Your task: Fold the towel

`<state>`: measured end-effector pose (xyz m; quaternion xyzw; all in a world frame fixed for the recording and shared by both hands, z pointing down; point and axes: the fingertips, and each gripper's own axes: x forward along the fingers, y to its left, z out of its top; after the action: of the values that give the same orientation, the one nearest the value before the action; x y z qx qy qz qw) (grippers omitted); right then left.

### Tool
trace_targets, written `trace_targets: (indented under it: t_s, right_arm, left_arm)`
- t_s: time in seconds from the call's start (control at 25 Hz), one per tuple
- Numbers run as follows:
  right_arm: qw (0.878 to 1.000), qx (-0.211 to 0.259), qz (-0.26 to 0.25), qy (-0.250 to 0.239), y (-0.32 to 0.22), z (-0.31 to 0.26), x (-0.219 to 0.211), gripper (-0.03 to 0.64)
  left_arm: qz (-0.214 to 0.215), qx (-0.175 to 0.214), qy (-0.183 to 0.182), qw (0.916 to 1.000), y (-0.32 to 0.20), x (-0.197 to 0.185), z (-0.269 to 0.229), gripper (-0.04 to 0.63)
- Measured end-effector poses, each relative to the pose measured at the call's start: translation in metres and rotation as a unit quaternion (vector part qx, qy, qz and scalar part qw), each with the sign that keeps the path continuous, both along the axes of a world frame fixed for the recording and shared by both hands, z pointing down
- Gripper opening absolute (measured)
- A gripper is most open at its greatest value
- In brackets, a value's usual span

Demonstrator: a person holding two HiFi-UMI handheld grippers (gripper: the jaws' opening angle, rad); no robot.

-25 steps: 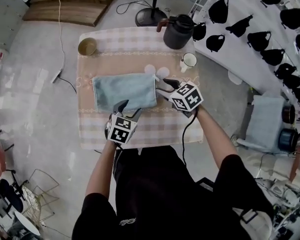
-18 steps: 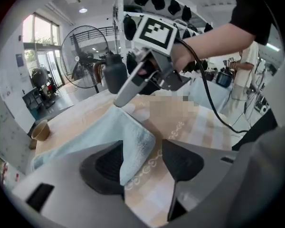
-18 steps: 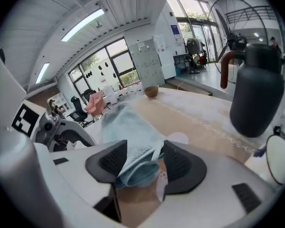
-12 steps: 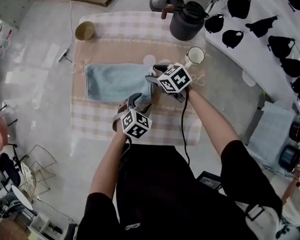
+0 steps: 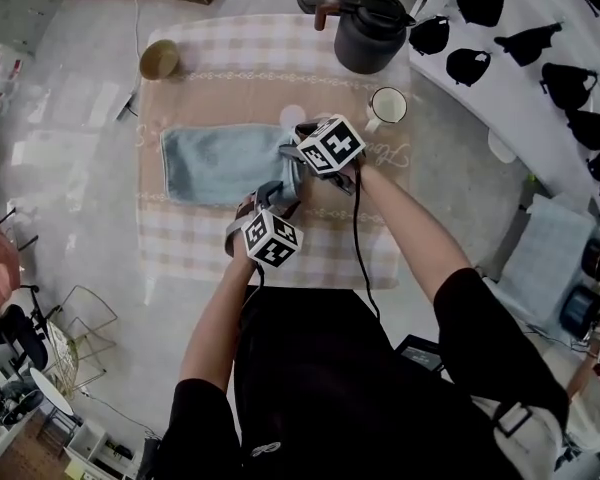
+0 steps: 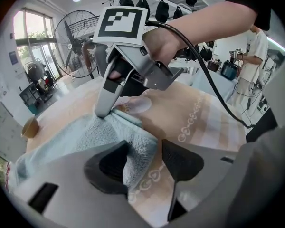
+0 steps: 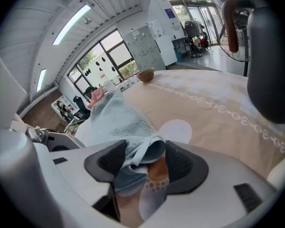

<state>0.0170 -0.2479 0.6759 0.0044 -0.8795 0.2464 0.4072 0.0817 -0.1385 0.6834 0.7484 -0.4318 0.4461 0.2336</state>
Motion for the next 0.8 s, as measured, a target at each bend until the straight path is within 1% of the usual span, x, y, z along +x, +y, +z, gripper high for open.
trace_targets:
  t_s: [0.16,0.28,0.36,0.52,0.56,0.6,0.64,0.68,0.8]
  right_arm:
    - [1.000,0.010,0.001,0.004,-0.001,0.004,-0.003,0.239]
    - [1.000,0.010,0.007,0.011,-0.003,0.008,-0.004,0.239]
    - [1.000,0.007,0.012,0.015,-0.004,0.010,-0.004,0.238]
    - [1.000,0.020,0.005,0.020,-0.004,0.010,-0.004,0.218]
    - [0.999,0.024,0.001,0.022,-0.004,0.011,-0.004,0.215]
    - [0.999,0.024,-0.004,0.025,-0.002,0.011,-0.004,0.213]
    - [0.999,0.021,-0.007,0.027,0.000,0.011,-0.004,0.192]
    - [0.999,0.018,-0.009,0.029,0.002,0.012,-0.004,0.167]
    - [0.999,0.013,-0.008,0.030,0.005,0.012,-0.004,0.154]
  left_arm:
    - [-0.011,-0.005,0.006,0.9999,-0.002,-0.002,0.003,0.238]
    - [-0.006,-0.011,-0.008,0.9999,-0.004,-0.003,0.008,0.238]
    - [-0.004,-0.013,-0.018,0.9997,-0.005,-0.004,0.011,0.225]
    - [-0.013,-0.009,-0.019,0.9997,-0.005,-0.005,0.011,0.210]
    - [-0.021,-0.003,-0.024,0.9995,-0.007,-0.008,0.010,0.182]
    - [-0.030,0.004,-0.029,0.9991,-0.008,-0.012,0.008,0.074]
    - [-0.039,0.007,-0.027,0.9989,-0.009,-0.015,0.008,0.052]
    - [-0.050,0.005,-0.016,0.9986,-0.009,-0.017,0.007,0.046]
    - [-0.091,-0.004,0.035,0.9953,-0.008,-0.020,0.005,0.037]
